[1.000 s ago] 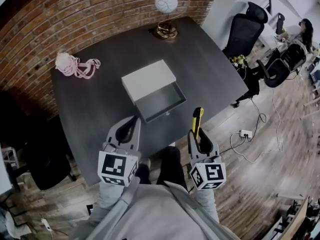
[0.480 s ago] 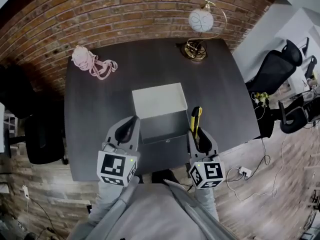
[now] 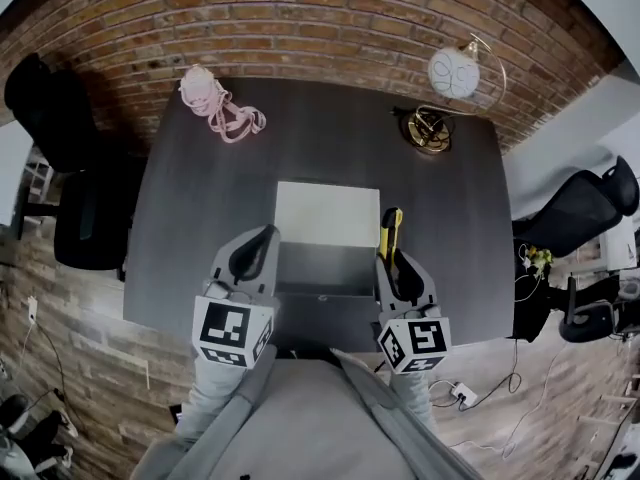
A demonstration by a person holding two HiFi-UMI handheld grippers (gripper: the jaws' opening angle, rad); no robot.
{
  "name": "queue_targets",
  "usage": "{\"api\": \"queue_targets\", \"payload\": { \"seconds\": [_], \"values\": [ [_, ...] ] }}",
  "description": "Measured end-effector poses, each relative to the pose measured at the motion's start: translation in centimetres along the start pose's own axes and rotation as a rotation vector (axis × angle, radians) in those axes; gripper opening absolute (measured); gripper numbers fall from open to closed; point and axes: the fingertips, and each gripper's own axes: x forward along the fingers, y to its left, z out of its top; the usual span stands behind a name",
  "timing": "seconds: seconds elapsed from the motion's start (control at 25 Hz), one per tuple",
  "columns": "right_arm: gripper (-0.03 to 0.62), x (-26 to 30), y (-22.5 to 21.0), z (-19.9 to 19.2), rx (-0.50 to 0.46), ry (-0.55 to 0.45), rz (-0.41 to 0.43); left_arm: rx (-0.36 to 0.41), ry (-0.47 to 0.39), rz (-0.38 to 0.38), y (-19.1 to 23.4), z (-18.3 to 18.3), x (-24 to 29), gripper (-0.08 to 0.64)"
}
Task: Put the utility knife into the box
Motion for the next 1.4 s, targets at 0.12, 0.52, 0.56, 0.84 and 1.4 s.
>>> {"api": "queue_targets", "payload": {
  "seconds": [0.12, 0.52, 0.56, 0.84, 1.4],
  "values": [
    [0.127, 0.9, 0.0, 0.0, -0.011, 0.010, 0.044, -0.010, 0.009, 0.045, 0.5, -0.2, -0.2, 0.018],
    [0.127, 2.4, 0.7, 0.3, -0.034, 0.035, 0.105, -0.020, 0.015, 0.090, 1.9, -0.1, -0.3, 0.018],
    [0.127, 2.5, 0.8, 0.3, -0.034, 0.038, 0.102, -0.023, 0.013, 0.087, 2.0, -0.1, -0.1, 0.018],
    [0.127, 3.0, 0.9, 0.4, -0.043, 0.049, 0.098, -0.036, 0.010, 0.077, 2.4, -0.2, 0.6, 0.018],
    [0.127, 4.5, 1.8, -0.9, -0.108, 0.109, 0.157, -0.042, 0.029, 0.083, 3.5, -1.3, 0.4, 0.018]
  ]
}}
